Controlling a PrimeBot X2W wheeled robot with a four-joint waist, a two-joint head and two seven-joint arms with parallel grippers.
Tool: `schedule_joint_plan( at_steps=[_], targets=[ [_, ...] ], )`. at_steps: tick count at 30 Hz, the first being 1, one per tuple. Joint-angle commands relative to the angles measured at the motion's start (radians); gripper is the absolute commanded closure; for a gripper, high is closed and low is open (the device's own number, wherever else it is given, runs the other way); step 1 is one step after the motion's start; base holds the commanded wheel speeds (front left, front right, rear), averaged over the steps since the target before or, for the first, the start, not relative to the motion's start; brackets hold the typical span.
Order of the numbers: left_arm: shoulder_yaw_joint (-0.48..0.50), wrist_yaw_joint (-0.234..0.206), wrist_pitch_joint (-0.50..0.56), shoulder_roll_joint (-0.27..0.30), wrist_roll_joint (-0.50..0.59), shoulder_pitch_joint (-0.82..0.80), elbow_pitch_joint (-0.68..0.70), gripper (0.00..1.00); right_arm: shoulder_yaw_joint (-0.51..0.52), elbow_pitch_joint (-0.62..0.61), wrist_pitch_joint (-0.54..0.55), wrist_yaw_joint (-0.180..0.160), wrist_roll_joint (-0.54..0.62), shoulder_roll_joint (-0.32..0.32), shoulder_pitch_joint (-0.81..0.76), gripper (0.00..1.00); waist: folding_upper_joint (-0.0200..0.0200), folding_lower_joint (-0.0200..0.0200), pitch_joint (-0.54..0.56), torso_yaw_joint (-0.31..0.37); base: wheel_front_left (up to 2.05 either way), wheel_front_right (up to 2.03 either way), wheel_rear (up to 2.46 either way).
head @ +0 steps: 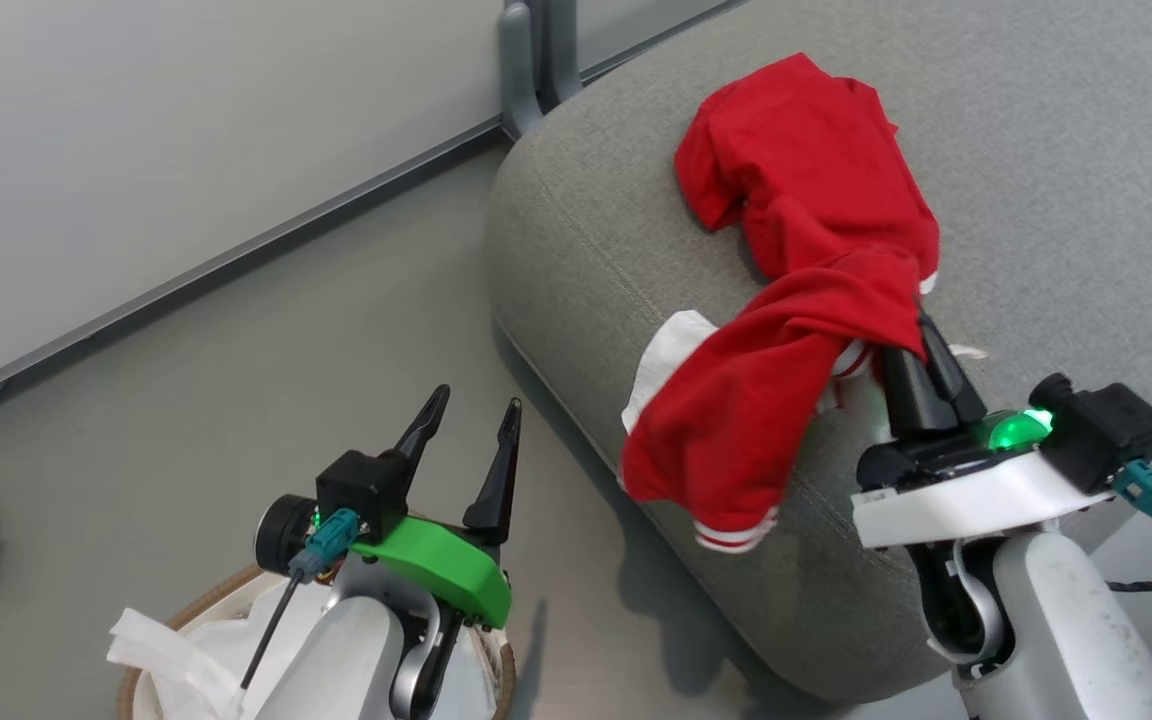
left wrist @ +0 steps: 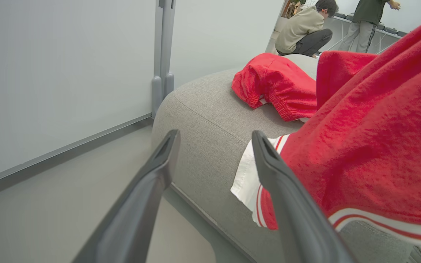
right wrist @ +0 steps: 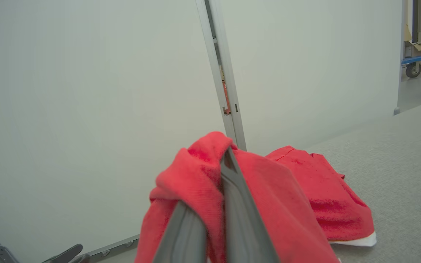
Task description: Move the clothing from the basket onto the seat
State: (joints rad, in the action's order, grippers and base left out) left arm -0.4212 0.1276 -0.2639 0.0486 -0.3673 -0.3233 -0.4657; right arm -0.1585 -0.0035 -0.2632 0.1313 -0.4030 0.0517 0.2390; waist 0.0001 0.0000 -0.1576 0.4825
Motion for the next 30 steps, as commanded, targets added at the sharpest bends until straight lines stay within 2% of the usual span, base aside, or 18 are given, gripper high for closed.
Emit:
schedule_joint_plan(
  at_steps=[1,6,13,17,23,27,30],
  targets=[
    [-0.007,0.003,-0.001,0.005,-0.004,-0.02,-0.003,0.0,0.012,-0.021,-0.002,-0.001,0.011,-0.001,0.024,1.0,-0.0001,0.0,-0.034,0.052,0.0,0.0,0.0],
    [-0.066,0.004,-0.001,0.006,-0.014,-0.056,-0.024,0.0,0.09,-0.091,-0.002,-0.001,0.093,0.008,0.122,1.0,-0.0001,0.0,-0.072,0.062,0.0,0.0,0.0],
    [-0.105,0.004,-0.001,0.032,-0.015,-0.106,-0.018,0.0,0.185,-0.067,-0.002,-0.001,0.155,0.157,0.391,1.0,-0.0001,0.0,-0.156,0.063,0.0,0.0,0.0],
    [-0.115,0.004,-0.001,0.054,-0.005,-0.136,-0.002,0.0,0.222,0.02,-0.002,-0.001,0.191,0.228,0.561,1.0,-0.0001,0.0,-0.219,0.06,0.0,0.0,0.0],
    [-0.176,0.004,-0.001,0.082,-0.002,-0.205,0.015,0.0,0.287,0.167,-0.002,-0.001,0.289,0.3,0.768,1.0,-0.0001,0.0,-0.324,-0.017,0.0,0.0,0.0],
    [-0.217,0.004,-0.001,0.088,-0.01,-0.251,0.022,0.0,0.334,0.278,-0.001,-0.001,0.379,0.309,0.823,1.0,-0.0001,0.0,-0.377,-0.072,0.0,0.0,0.0],
    [-0.232,0.004,-0.001,0.092,-0.017,-0.272,0.023,0.0,0.361,0.378,-0.001,-0.001,0.435,0.279,0.824,1.0,-0.0001,0.0,-0.403,-0.104,0.0,0.0,0.0]
  ],
)
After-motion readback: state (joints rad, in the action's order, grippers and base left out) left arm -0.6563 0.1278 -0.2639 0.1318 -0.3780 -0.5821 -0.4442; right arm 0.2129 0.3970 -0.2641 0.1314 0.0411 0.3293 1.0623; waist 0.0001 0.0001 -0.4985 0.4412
